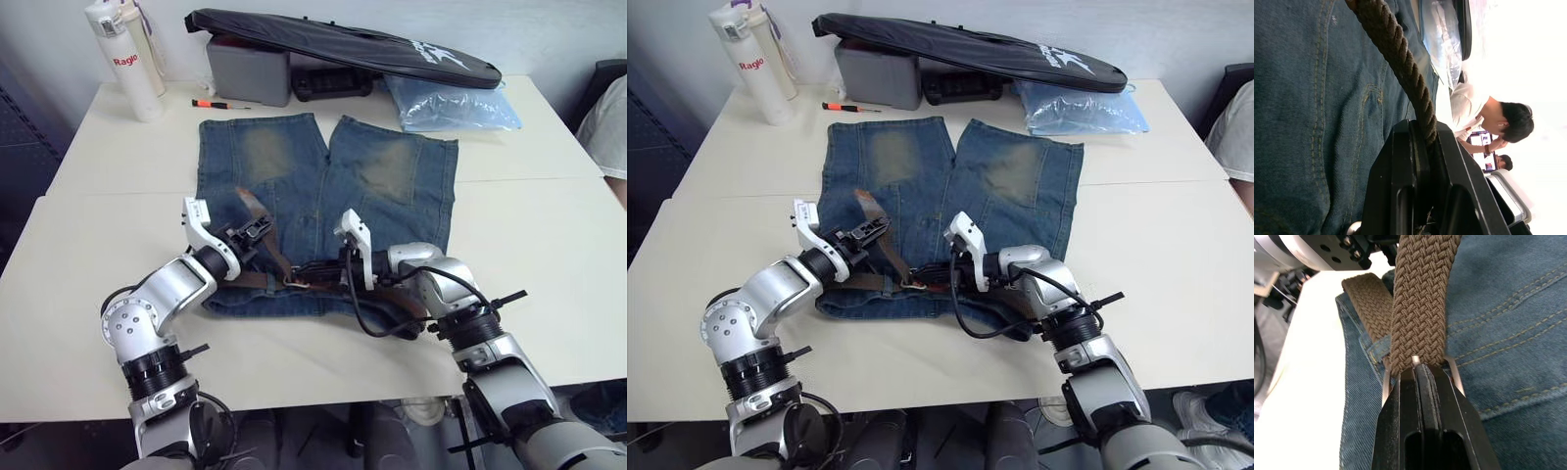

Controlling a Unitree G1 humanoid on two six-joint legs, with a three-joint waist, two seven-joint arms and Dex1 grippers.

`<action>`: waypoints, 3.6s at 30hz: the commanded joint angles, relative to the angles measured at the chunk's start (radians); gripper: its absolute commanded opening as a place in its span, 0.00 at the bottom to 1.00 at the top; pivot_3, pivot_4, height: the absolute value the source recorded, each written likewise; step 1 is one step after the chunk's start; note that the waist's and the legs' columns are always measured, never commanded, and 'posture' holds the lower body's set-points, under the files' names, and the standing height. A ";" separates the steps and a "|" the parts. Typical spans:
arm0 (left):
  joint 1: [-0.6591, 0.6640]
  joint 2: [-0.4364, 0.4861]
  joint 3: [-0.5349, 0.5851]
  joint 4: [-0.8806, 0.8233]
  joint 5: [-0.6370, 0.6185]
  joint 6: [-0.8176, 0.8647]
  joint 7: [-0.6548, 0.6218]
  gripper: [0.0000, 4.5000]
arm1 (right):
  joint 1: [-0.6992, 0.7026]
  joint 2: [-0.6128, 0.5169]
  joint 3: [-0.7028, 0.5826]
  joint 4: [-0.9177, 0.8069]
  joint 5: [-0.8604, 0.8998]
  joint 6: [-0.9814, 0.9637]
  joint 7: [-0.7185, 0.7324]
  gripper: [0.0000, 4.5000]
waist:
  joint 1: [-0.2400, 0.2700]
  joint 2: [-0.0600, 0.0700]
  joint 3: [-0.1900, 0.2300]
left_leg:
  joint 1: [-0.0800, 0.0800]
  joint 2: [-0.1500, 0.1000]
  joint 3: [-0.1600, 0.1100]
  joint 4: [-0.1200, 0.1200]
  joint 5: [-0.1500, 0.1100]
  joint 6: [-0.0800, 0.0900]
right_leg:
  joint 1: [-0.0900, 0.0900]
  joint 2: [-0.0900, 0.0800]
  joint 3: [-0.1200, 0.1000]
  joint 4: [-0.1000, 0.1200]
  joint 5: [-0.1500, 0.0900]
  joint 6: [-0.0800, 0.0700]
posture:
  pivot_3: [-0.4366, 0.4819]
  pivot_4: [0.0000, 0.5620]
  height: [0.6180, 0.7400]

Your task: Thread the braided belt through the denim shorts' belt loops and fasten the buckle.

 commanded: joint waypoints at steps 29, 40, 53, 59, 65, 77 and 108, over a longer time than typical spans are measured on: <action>-0.053 0.184 -0.249 0.066 -0.092 -0.168 -0.107 0.00 | -0.018 -0.005 0.288 0.009 -0.283 0.087 0.001 0.04 | -0.002 -0.002 -0.009 | 0.006 0.002 0.008 0.000 -0.005 0.001 | 0.000 0.003 0.008 0.000 0.000 0.000 | 0.48 0.27 1.00; -0.384 0.166 -0.393 0.362 0.140 -0.113 -0.429 0.00 | 0.015 -0.052 0.369 -0.200 -0.365 0.139 -0.039 0.04 | 0.001 -0.002 -0.009 | 0.005 0.003 0.008 0.000 -0.006 0.001 | 0.000 0.004 0.008 -0.001 0.000 0.000 | 0.48 0.27 1.00; -0.676 0.056 -0.456 0.736 0.512 -0.170 -0.852 0.00 | 0.053 -0.059 0.370 -0.280 -0.384 0.179 -0.050 0.04 | 0.017 -0.002 -0.009 | 0.004 0.002 0.008 0.000 -0.006 0.002 | 0.000 0.003 0.006 -0.004 0.000 0.001 | 0.48 0.27 1.00; -0.697 0.013 -0.482 0.775 0.640 -0.153 -0.970 0.00 | 0.049 -0.060 0.377 -0.284 -0.412 0.084 -0.042 0.04 | 0.025 -0.002 -0.009 | 0.004 0.002 0.008 0.000 -0.007 0.002 | 0.001 0.003 0.007 -0.005 0.001 0.001 | 0.48 0.27 1.00; -0.765 0.012 -0.415 0.871 0.718 -0.208 -1.005 0.00 | 0.049 -0.052 0.381 -0.278 -0.423 0.049 -0.019 0.04 | 0.025 -0.002 -0.009 | 0.004 0.002 0.008 0.000 -0.006 0.002 | 0.001 0.003 0.006 -0.005 0.001 0.001 | 0.48 0.27 1.00; -0.923 0.037 -0.219 1.034 0.720 -0.237 -0.993 0.00 | 0.045 -0.035 0.383 -0.254 -0.421 0.048 0.022 0.04 | 0.023 -0.002 -0.009 | 0.003 0.002 0.008 0.000 -0.007 0.003 | 0.001 0.003 0.006 -0.005 0.001 0.002 | 0.48 0.27 1.00; -0.570 0.181 -0.387 0.364 0.792 0.156 -1.007 0.00 | -0.013 -0.060 0.310 -0.270 -0.353 0.212 0.074 0.04 | -0.004 0.000 -0.008 | 0.002 0.003 0.009 -0.004 -0.007 0.002 | -0.002 0.003 0.007 -0.006 0.000 0.003 | 0.48 0.27 1.00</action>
